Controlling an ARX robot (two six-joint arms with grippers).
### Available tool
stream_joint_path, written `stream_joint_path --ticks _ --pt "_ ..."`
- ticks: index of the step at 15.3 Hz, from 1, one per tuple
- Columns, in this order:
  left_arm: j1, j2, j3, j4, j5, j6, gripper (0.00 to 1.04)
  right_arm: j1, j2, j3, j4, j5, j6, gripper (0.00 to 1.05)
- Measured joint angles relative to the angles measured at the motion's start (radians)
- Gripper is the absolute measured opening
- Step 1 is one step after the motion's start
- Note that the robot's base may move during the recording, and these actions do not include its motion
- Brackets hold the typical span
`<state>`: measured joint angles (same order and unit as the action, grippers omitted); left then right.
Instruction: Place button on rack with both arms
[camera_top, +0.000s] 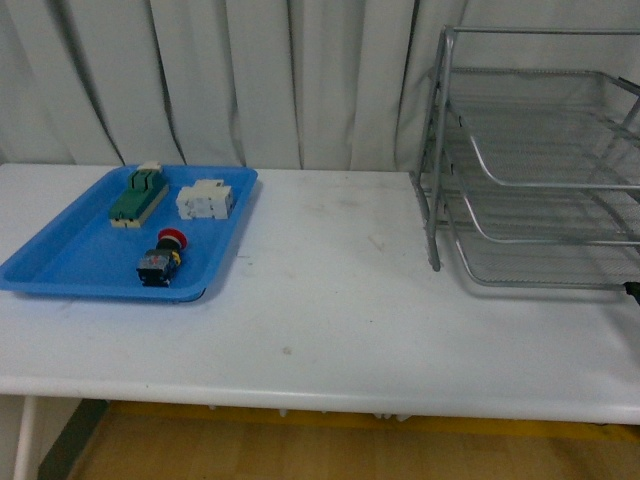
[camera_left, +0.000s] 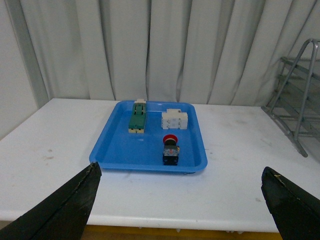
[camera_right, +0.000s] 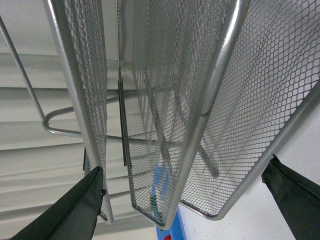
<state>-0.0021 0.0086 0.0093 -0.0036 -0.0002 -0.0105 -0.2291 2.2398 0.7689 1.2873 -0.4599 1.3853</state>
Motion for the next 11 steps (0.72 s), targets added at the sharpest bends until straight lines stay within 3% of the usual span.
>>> stream_joint_path --ticks 6,10,11 --pt "0.0 0.0 0.0 0.0 0.0 0.0 0.98 0.004 0.058 0.067 0.0 0.0 -0.022 0.98" --pt "0.0 0.0 0.0 0.0 0.0 0.0 0.98 0.016 0.084 0.122 -0.037 0.003 -0.055 0.62" --pt "0.0 0.0 0.0 0.0 0.0 0.0 0.98 0.021 0.088 0.137 -0.031 0.002 -0.06 0.5"
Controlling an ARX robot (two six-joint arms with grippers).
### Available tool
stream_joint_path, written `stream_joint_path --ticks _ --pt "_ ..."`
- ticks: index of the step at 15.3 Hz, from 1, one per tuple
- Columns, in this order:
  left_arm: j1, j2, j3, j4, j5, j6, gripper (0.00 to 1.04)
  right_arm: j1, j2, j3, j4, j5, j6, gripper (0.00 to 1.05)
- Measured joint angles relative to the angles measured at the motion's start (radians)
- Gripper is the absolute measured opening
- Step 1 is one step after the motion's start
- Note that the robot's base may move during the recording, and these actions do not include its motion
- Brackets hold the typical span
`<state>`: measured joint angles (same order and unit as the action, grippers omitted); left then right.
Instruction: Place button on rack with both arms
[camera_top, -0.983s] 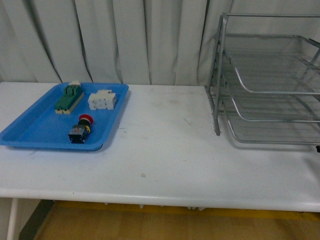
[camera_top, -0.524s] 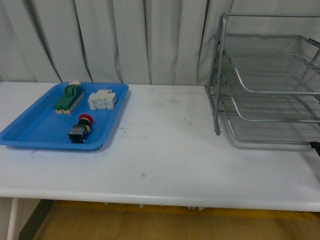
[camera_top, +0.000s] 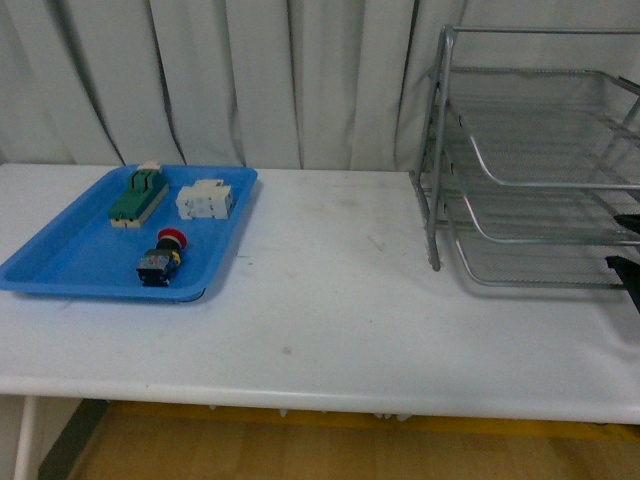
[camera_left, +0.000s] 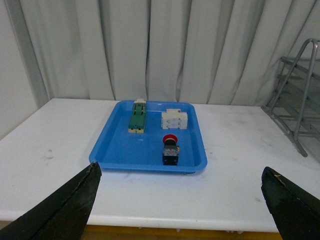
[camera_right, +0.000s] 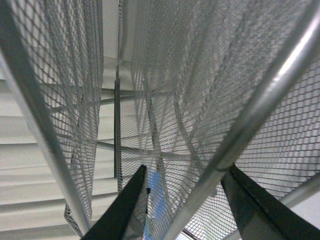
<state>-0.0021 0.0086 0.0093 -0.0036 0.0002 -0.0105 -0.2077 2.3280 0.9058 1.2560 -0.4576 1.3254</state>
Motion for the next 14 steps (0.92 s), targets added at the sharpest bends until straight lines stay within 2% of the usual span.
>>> stream_joint_path --ticks 3,4,9,14 --pt "0.0 0.0 0.0 0.0 0.0 0.0 0.98 0.006 0.01 0.014 0.013 -0.003 -0.002 0.12" --pt "0.0 0.0 0.0 0.0 0.0 0.0 0.98 0.005 0.017 0.015 0.02 -0.006 0.047 0.05" --pt "0.0 0.0 0.0 0.0 0.0 0.0 0.98 -0.016 -0.008 -0.058 0.04 -0.018 0.077 0.05" --pt "0.0 0.0 0.0 0.0 0.0 0.0 0.98 -0.053 -0.158 -0.338 0.04 -0.05 0.073 0.04"
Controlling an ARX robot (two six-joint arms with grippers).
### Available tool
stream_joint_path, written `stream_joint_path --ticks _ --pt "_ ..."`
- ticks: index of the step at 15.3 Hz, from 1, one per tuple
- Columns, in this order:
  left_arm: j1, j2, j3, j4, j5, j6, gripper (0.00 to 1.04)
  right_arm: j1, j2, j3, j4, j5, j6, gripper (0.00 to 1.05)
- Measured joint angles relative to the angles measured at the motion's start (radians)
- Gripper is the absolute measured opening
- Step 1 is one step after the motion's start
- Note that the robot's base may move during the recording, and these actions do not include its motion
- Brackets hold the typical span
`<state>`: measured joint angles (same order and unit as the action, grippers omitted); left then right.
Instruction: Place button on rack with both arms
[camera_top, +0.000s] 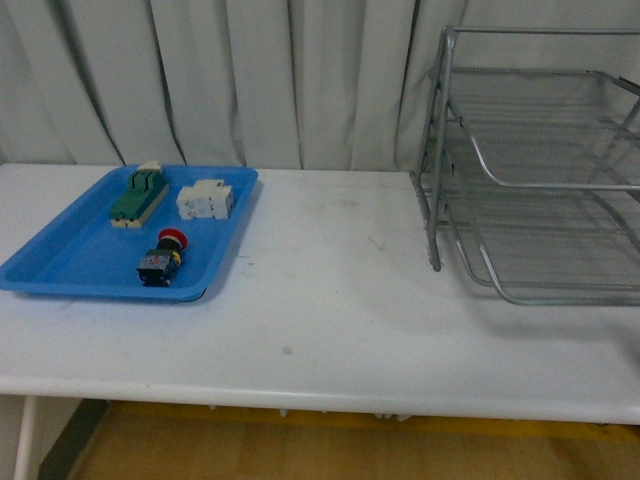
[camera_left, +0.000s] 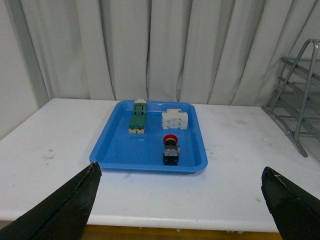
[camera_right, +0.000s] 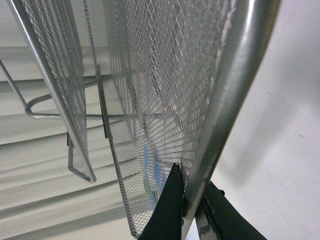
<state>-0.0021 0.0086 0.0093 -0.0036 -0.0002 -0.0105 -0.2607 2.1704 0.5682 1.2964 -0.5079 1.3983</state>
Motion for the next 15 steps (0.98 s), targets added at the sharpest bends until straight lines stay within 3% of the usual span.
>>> stream_joint_path --ticks 4,7,8,11,15 --pt "0.0 0.0 0.0 0.0 0.0 0.0 0.98 -0.029 -0.085 -0.172 -0.002 -0.042 -0.014 0.04" --pt "0.0 0.0 0.0 0.0 0.0 0.0 0.98 -0.044 -0.153 -0.173 -0.016 -0.05 -0.042 0.4" --pt "0.0 0.0 0.0 0.0 0.0 0.0 0.98 -0.049 -0.189 -0.173 -0.021 -0.061 -0.037 0.59" --pt "0.0 0.0 0.0 0.0 0.0 0.0 0.98 -0.048 -0.262 -0.196 -0.01 -0.061 -0.017 1.0" --pt "0.0 0.0 0.0 0.0 0.0 0.0 0.98 -0.076 -0.214 -0.282 -0.012 -0.071 -0.011 0.98"
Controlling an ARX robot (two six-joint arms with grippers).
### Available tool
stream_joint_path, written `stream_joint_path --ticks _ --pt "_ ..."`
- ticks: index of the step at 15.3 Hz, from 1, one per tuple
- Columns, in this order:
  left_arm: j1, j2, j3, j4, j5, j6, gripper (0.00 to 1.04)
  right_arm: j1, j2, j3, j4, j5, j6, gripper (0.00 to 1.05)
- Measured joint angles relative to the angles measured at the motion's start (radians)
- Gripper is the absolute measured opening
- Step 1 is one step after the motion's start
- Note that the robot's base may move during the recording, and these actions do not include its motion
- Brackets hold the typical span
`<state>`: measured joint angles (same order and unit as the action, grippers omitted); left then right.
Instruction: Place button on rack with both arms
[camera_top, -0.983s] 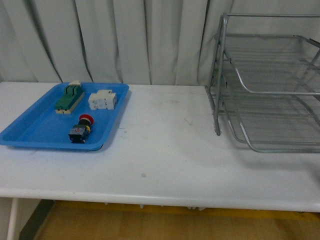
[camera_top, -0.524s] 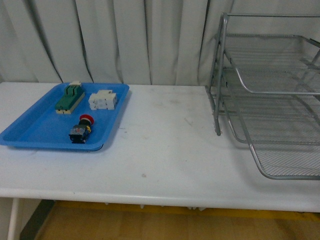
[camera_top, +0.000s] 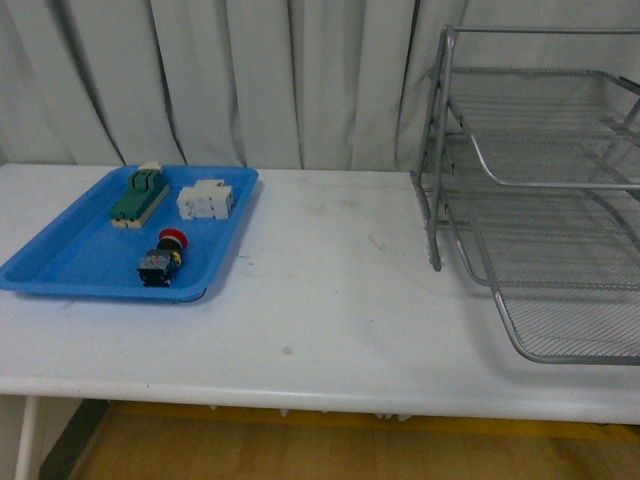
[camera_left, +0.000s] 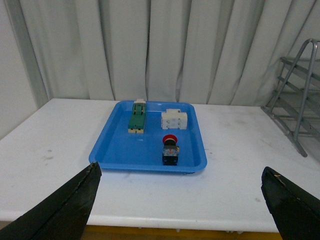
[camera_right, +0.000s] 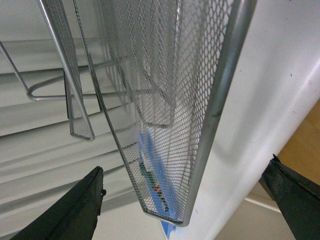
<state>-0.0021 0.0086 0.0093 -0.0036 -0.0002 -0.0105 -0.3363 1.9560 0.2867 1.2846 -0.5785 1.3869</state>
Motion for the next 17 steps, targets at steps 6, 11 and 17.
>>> stream_joint_path --ticks 6,11,17 --pt "0.0 0.0 0.0 0.0 0.0 0.0 0.98 0.027 -0.237 -0.151 -0.006 0.186 -0.296 0.82" --pt "0.0 0.0 0.0 0.0 0.0 0.0 0.98 0.208 -1.41 -0.276 -0.823 0.467 -1.318 0.12" --pt "0.0 0.0 0.0 0.0 0.0 0.0 0.98 0.336 -1.952 -0.275 -1.285 0.578 -1.38 0.02"
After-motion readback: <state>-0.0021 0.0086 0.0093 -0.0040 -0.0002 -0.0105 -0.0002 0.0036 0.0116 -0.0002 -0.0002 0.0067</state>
